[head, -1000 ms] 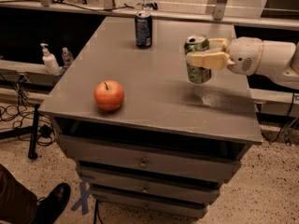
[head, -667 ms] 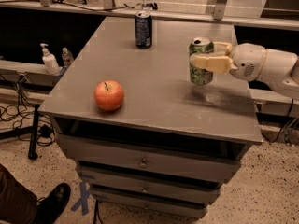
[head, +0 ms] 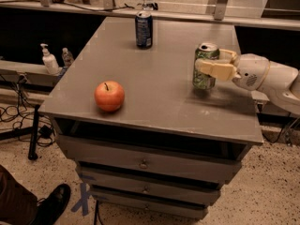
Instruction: Place green can upright
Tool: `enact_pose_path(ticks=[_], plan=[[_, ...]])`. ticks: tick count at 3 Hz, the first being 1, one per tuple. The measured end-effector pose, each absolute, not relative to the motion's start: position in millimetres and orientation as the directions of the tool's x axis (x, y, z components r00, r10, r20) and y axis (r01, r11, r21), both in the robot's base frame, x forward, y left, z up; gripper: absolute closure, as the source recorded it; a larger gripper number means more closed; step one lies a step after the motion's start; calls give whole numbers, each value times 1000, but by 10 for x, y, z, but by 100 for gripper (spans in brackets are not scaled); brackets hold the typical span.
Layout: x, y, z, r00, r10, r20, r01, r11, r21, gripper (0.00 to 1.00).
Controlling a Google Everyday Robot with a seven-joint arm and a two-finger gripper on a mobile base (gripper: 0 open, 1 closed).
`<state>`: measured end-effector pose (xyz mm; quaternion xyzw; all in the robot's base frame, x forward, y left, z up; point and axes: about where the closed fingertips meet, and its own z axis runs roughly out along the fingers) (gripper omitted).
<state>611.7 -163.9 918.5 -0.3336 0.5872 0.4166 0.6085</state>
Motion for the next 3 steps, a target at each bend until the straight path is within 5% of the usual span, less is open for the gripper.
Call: enact_pose_path(ticks=[3], plan=[[5982,-1730,9067,49,138,-989,-905,425,15,13]])
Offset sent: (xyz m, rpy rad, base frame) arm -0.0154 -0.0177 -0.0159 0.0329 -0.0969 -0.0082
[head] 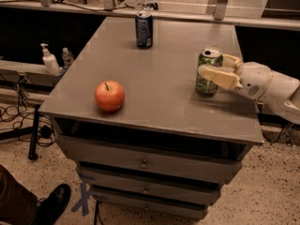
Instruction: Place green can upright
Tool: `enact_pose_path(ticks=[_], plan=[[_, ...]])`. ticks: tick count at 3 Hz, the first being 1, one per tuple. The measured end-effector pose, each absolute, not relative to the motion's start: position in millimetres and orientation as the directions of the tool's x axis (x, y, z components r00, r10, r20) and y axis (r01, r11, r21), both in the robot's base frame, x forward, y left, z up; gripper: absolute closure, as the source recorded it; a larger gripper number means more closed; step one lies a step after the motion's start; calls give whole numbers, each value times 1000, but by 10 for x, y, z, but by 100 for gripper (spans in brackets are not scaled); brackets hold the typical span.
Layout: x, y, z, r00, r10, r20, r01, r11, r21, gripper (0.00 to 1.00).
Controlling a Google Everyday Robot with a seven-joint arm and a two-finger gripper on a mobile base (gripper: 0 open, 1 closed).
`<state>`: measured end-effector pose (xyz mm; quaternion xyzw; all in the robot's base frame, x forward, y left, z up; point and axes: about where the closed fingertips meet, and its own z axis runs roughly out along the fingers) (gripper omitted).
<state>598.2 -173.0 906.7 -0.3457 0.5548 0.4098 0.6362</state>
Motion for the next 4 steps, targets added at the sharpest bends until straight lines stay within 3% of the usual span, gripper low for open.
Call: enact_pose_path(ticks=[1,3,4], plan=[[5941,-1746,9049,68,130,-989,-906,422,-7,0],[5907,-1861,9151,101,57,-993,-905,420,-68,0],[5894,-2242,9522,163,-51,-985,-875,453,-168,0]])
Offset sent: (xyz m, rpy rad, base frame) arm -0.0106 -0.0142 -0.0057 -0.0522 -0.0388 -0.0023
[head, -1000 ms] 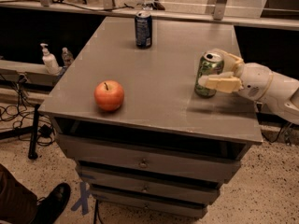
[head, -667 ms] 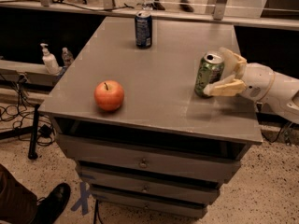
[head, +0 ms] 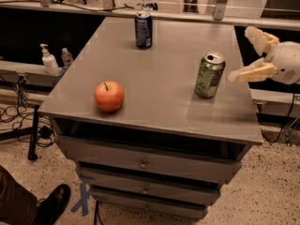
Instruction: Place green can upright
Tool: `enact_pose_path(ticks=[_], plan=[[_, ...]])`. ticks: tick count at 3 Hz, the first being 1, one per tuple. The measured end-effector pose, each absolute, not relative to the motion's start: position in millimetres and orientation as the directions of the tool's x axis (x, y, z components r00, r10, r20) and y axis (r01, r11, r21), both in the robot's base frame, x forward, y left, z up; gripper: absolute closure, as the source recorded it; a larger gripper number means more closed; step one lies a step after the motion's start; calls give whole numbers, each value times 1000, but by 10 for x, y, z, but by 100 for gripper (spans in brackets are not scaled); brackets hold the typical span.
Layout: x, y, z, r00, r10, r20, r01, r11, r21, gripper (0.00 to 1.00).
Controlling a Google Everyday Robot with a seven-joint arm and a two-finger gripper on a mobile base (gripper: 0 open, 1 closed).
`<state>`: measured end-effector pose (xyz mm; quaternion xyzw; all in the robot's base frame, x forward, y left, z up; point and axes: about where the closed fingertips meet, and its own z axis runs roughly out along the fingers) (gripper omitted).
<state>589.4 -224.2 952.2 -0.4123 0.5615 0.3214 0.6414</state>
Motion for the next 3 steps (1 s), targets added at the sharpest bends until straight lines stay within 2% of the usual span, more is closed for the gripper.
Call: enact_pose_path(ticks=[1,3], plan=[[5849,-2843,10038,223,-166,-961,-813,512,-277,0],[5852,-3004,10279,265,-180,-947,-781,537,-320,0]])
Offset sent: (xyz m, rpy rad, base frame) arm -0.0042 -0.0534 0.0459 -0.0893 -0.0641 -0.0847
